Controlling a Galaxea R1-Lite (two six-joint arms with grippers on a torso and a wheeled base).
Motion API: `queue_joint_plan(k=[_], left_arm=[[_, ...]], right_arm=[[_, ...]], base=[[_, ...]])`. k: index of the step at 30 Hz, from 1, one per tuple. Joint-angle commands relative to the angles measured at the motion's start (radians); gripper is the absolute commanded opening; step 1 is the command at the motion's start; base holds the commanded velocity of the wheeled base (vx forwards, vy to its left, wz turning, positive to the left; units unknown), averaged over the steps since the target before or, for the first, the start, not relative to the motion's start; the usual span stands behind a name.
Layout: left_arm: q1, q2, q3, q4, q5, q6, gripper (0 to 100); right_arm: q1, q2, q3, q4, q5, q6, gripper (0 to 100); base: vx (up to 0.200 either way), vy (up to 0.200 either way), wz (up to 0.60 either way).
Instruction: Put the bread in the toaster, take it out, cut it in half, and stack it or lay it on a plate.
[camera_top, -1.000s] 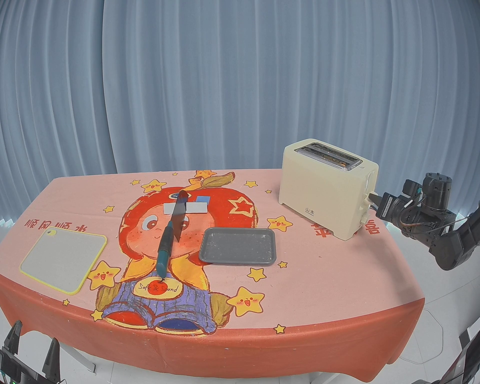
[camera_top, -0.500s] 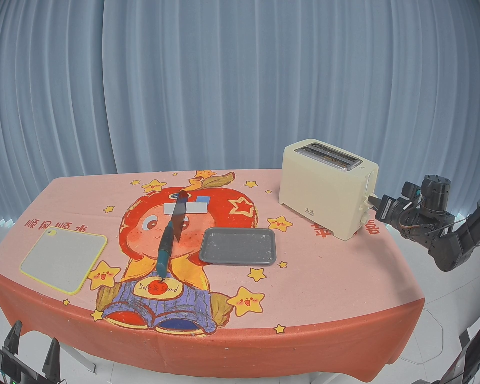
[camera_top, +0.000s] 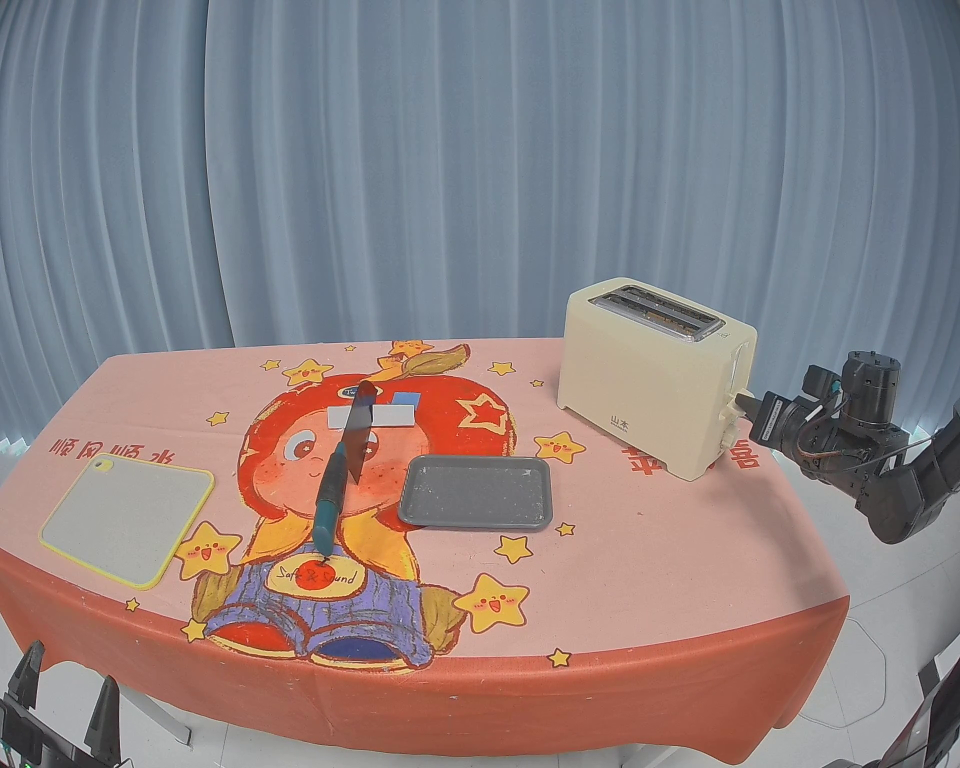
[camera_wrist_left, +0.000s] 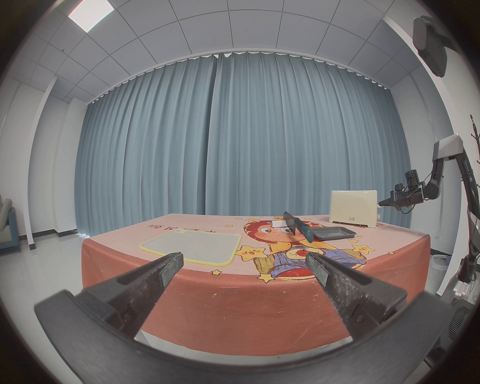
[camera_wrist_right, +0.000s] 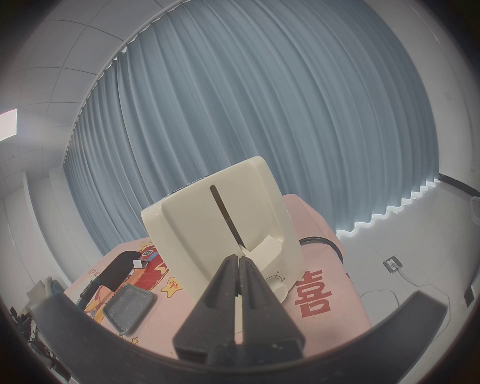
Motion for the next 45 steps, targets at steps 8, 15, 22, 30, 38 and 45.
queue_joint_plan(k=[8,15,22,30,38,45], left_arm=[[0.0,0.002,0.018,0.0,0.0,-0.001,100],[0.0,0.0,0.018,0.0,0.0,0.001,100],[0.0,0.0,0.018,0.0,0.0,-0.001,100],[0.0,0.0,0.018,0.0,0.0,-0.001,100],[0.0,0.0,0.018,0.0,0.0,-0.001,100],[0.0,0.0,0.018,0.0,0.0,0.001,100]], right_arm=[[0.005,-0.085,-0.005,-0.009,-0.001,0.0,0],[0.011,-0.149,-0.001,-0.012,0.001,-0.001,0],[0.042,-0.225,0.015,-0.011,0.001,-0.004,0],[0.044,-0.234,0.022,-0.012,0.001,-0.012,0],[0.044,-0.235,0.022,-0.011,0.001,-0.012,0],[0.044,-0.235,0.024,-0.011,0.001,-0.015,0]], base=[[0.0,0.0,0.0],[0.0,0.0,0.0],[0.0,0.0,0.0],[0.0,0.0,0.0],[0.0,0.0,0.0],[0.0,0.0,0.0]])
